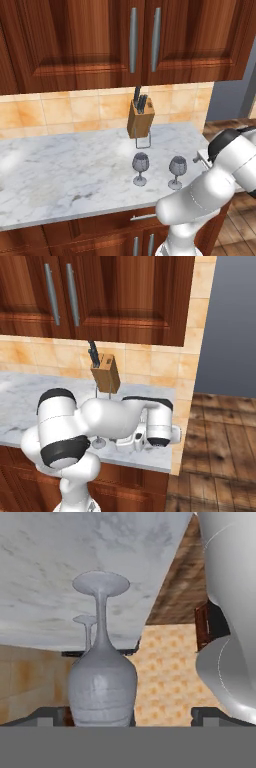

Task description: Retrieve the wine glasses from the counter and place one next to each plate.

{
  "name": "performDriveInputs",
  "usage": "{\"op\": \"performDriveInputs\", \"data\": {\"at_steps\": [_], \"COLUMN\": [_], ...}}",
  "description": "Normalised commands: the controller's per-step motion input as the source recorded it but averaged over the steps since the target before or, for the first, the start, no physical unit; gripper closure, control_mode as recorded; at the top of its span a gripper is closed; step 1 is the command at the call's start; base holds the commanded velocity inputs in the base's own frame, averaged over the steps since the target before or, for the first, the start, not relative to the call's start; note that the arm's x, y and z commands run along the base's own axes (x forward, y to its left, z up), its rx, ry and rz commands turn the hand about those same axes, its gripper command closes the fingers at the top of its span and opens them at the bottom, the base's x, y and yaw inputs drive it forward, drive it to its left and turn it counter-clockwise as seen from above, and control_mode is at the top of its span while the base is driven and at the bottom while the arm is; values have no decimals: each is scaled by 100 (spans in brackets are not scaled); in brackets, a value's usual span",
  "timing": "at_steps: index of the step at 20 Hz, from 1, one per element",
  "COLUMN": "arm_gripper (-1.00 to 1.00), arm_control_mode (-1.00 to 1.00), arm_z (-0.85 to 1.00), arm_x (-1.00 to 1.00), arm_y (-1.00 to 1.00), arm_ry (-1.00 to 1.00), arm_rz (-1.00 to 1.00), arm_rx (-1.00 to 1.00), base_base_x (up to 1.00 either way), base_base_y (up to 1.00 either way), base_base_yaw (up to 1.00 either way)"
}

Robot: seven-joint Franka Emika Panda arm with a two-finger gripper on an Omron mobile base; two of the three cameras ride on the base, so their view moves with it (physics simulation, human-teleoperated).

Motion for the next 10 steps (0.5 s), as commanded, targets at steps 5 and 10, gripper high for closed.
{"op": "performDriveInputs", "data": {"at_steps": [5, 10], "arm_gripper": [-100, -100], "arm_control_mode": [-100, -100], "arm_z": [-20, -13], "arm_x": [0, 0], "arm_y": [32, 32], "arm_ry": [6, 0], "arm_rz": [-5, -3], "arm_rx": [-2, -6], "base_base_x": [0, 0], "base_base_y": [0, 0], "base_base_yaw": [0, 0]}}
